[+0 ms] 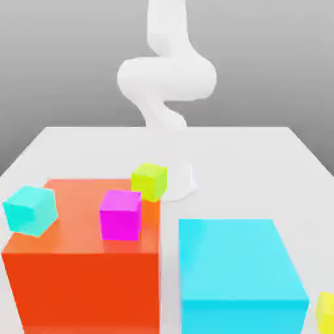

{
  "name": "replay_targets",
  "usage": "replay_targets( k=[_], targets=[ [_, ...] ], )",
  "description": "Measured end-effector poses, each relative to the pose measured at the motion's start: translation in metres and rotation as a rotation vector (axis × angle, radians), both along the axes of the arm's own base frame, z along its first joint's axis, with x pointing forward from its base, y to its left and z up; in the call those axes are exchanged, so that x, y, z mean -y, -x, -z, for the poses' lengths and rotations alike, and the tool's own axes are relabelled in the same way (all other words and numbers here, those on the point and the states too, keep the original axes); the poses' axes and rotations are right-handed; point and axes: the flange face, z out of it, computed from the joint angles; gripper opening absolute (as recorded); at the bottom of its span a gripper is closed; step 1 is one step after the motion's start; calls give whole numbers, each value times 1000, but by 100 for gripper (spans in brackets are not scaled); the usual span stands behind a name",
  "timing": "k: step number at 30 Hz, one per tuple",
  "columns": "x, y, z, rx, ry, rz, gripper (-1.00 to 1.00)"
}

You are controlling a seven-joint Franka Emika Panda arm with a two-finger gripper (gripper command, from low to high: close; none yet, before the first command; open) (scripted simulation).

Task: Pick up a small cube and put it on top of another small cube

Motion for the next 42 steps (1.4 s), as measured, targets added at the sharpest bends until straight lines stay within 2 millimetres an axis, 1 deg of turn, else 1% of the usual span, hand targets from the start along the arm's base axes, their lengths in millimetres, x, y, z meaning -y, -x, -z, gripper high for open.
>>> replay_targets(
  k=[4, 8, 12, 16, 20, 23, 26, 29, 31, 34, 35, 40, 41, 42],
  targets=[
    [-32, -48, 49, -94, 66, -143, 0],
    [-69, -85, 102, -181, 130, -286, 0],
    [-109, -112, 161, -264, 193, -433, 0],
    [-150, -129, 226, -345, 256, -584, 0],
    [-200, -131, 294, -420, 322, -754, 0],
    [-224, -129, 347, -478, 365, -860, 0],
    [-248, -121, 401, -535, 409, -972, 0],
    [-272, -106, 456, -590, 453, -1090, 0],
    [-282, -97, 491, -615, 473, -1145, 0],
    [-285, -95, 537, -622, 478, -1161, 0],
    [-285, -94, 548, -623, 478, -1162, -100],
    [-285, -94, 548, -625, 478, -1162, -100],
    [-285, -93, 554, -625, 478, -1163, -100],
    [-285, -94, 549, -625, 479, -1163, -100]
  ],
)
